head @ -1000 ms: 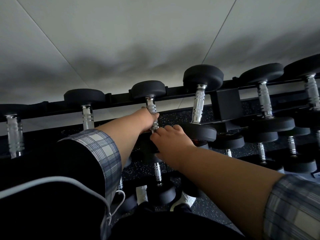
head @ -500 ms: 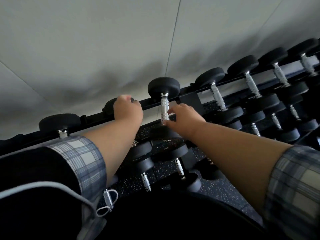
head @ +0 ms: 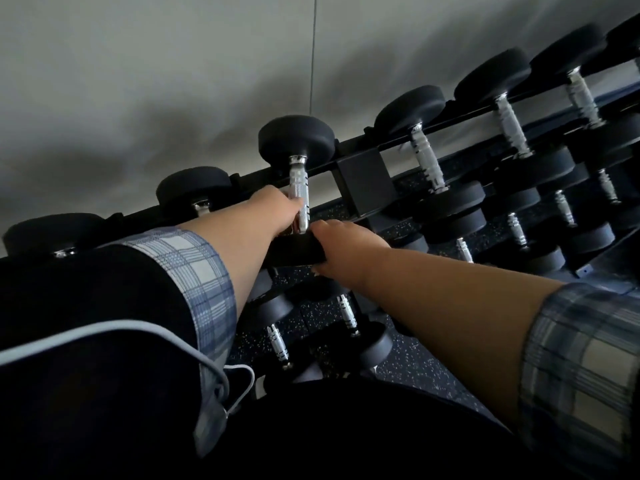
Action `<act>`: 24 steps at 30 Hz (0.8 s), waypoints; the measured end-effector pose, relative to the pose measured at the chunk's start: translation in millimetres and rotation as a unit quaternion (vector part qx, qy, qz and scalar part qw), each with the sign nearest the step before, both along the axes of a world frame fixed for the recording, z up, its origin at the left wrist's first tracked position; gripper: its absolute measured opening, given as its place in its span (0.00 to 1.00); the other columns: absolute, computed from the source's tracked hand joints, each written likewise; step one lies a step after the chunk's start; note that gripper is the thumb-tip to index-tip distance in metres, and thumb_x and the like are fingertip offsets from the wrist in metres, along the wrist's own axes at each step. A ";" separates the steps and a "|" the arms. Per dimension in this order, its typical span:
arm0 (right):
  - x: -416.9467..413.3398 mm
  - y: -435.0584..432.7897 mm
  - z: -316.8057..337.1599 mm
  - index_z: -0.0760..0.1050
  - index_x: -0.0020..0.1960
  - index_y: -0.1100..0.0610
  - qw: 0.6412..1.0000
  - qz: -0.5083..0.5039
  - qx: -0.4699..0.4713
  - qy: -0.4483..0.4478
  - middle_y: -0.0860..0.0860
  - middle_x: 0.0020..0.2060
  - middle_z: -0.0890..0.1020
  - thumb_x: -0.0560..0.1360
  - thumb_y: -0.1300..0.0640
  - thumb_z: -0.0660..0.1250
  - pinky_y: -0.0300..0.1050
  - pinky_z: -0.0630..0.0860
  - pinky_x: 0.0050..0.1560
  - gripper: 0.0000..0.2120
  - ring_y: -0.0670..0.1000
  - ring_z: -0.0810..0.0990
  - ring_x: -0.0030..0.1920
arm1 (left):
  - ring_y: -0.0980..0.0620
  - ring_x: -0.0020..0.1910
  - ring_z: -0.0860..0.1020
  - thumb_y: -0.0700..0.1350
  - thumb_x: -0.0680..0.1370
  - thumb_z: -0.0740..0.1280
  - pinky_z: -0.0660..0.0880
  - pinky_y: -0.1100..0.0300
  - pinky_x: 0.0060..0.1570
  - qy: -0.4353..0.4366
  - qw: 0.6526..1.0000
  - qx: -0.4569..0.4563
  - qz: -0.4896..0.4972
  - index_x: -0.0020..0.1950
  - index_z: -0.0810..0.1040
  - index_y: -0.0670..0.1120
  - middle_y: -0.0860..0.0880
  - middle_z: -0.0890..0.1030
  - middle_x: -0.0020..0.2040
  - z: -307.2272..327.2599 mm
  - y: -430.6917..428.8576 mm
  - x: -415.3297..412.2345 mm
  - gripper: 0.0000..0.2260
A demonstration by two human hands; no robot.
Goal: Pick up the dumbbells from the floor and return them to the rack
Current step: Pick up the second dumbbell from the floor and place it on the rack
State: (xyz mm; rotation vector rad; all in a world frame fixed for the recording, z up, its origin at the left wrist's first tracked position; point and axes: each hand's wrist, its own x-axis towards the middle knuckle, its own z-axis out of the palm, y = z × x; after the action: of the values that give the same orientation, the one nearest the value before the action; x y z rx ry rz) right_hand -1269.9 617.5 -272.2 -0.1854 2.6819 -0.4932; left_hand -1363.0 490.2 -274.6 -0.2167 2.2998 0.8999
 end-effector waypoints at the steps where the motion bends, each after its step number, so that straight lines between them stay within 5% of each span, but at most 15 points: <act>1: -3.5 3.0 -2.1 0.72 0.58 0.52 1.000 0.019 -0.002 0.003 0.49 0.48 0.78 0.70 0.50 0.73 0.46 0.72 0.40 0.20 0.53 0.79 0.48 | 0.41 0.56 0.80 0.55 0.78 0.62 0.75 0.48 0.61 -0.029 1.000 0.009 0.004 0.65 0.77 0.44 0.40 0.81 0.57 -3.6 2.8 -0.9 0.21; 6: -16.7 23.6 3.6 0.74 0.54 0.48 0.996 0.084 -0.008 0.000 0.46 0.42 0.78 0.70 0.45 0.71 0.45 0.72 0.36 0.15 0.52 0.79 0.41 | 0.46 0.46 0.81 0.56 0.79 0.61 0.78 0.54 0.46 -0.091 0.994 0.058 0.033 0.64 0.77 0.46 0.43 0.82 0.53 -7.4 11.3 -6.1 0.19; 9: -25.3 43.8 15.9 0.74 0.57 0.48 0.996 0.090 -0.016 -0.022 0.46 0.44 0.80 0.70 0.44 0.71 0.48 0.77 0.42 0.19 0.52 0.79 0.44 | 0.43 0.55 0.80 0.57 0.78 0.62 0.75 0.47 0.61 -0.096 0.991 0.071 0.059 0.67 0.75 0.48 0.42 0.81 0.57 -5.5 21.9 -9.6 0.21; 13: -39.2 77.5 36.0 0.73 0.62 0.47 0.994 0.089 -0.041 -0.050 0.47 0.45 0.81 0.69 0.44 0.74 0.46 0.76 0.42 0.24 0.51 0.79 0.43 | 0.42 0.57 0.79 0.57 0.78 0.63 0.73 0.47 0.62 -0.088 0.992 0.054 0.070 0.63 0.78 0.46 0.42 0.81 0.57 7.9 44.9 -11.9 0.20; 18: -41.3 101.9 33.3 0.73 0.63 0.48 0.990 0.123 -0.020 -0.060 0.48 0.47 0.81 0.70 0.47 0.73 0.47 0.76 0.46 0.23 0.52 0.79 0.46 | 0.48 0.39 0.76 0.53 0.81 0.59 0.74 0.57 0.39 -0.113 0.985 0.085 0.100 0.61 0.75 0.44 0.44 0.78 0.46 7.5 70.1 -4.9 0.16; 21: -35.5 105.3 17.8 0.73 0.60 0.48 0.987 0.152 -0.005 -0.045 0.48 0.47 0.81 0.71 0.51 0.71 0.49 0.77 0.45 0.19 0.54 0.80 0.47 | 0.46 0.46 0.76 0.50 0.83 0.57 0.75 0.53 0.53 -0.132 0.972 0.120 0.155 0.64 0.75 0.41 0.43 0.77 0.49 -5.0 78.3 3.8 0.16; 24: -33.9 101.1 2.6 0.73 0.58 0.46 0.983 0.182 0.007 -0.030 0.47 0.46 0.80 0.70 0.51 0.71 0.48 0.76 0.44 0.18 0.53 0.80 0.47 | 0.45 0.48 0.75 0.50 0.82 0.58 0.73 0.52 0.56 -0.115 0.975 0.097 0.162 0.66 0.74 0.40 0.41 0.79 0.53 -13.1 79.4 3.9 0.18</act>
State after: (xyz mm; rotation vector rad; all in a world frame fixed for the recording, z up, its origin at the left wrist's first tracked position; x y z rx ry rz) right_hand -1303.7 718.6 -269.7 -0.6314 2.5120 -0.3563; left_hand -1359.1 569.6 -287.7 -0.5917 1.9787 1.1891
